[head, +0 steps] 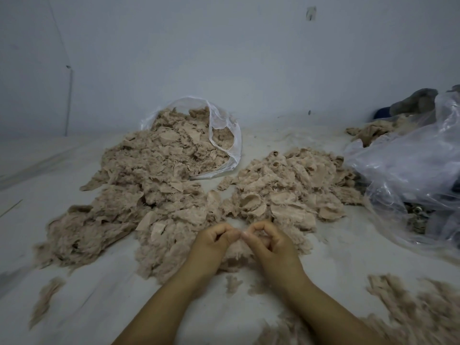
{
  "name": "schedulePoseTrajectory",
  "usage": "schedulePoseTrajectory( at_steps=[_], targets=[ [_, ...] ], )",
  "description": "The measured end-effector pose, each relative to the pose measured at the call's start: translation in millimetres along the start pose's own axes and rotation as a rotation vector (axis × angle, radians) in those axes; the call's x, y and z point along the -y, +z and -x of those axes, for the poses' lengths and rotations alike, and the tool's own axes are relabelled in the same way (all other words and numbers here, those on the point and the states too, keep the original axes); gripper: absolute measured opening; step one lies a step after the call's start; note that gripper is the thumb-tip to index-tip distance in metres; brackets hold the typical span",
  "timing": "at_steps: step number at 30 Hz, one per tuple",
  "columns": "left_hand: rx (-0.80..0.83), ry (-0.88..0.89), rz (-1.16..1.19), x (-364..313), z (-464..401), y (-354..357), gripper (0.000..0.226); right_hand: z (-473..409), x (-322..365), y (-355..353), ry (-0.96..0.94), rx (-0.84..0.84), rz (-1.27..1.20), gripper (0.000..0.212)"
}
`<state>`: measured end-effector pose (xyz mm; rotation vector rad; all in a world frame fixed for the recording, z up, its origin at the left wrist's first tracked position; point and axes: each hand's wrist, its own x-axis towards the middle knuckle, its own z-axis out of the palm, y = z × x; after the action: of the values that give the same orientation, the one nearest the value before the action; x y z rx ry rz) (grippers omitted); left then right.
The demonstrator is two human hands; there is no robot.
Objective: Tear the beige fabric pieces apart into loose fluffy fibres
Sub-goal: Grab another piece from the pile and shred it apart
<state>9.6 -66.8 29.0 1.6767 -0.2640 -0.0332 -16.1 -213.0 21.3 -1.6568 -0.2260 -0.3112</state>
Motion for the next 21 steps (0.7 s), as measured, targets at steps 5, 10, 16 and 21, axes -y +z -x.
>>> schedulePoseTrajectory(
  at_steps=[5,10,16,21],
  targets=[
    [-0.047,-0.072,0.137,-5,1,2,0.03,0,-1,4,0.068,0.045,-0.033,0.02],
    [-0.422,-0.056,0.14,-10,-11,-27,0.017,3,2,-8,0.099,0.066,0.032,0.04],
    [0.092,-0.192,0.381,-11,-1,-6,0.011,4,6,1,-0.195,0.102,0.433,0.056],
    [0.1,-0.236,0.38,-11,0,-10,0.008,5,7,-5,-0.285,-0.013,0.189,0.016]
  ],
)
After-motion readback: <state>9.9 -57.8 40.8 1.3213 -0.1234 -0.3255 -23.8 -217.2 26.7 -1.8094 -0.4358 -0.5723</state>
